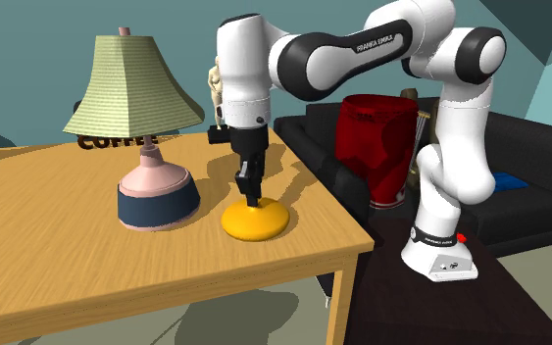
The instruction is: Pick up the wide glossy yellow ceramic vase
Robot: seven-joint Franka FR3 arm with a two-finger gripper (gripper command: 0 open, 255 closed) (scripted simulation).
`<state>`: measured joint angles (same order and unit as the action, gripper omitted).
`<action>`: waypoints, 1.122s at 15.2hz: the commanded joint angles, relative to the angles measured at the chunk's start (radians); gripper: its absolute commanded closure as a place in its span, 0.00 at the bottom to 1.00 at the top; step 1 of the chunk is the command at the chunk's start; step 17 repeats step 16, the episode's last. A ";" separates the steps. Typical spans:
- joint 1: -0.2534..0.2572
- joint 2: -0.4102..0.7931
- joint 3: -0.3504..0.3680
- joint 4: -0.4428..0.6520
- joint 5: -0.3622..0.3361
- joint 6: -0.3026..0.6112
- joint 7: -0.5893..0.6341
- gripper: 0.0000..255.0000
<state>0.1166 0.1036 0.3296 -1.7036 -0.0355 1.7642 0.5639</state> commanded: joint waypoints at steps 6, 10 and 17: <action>0.002 0.002 0.001 0.090 0.000 -0.088 0.000 1.00; 0.004 0.010 0.002 0.153 -0.002 -0.144 0.001 1.00; 0.007 0.022 0.004 0.225 -0.006 -0.205 0.003 1.00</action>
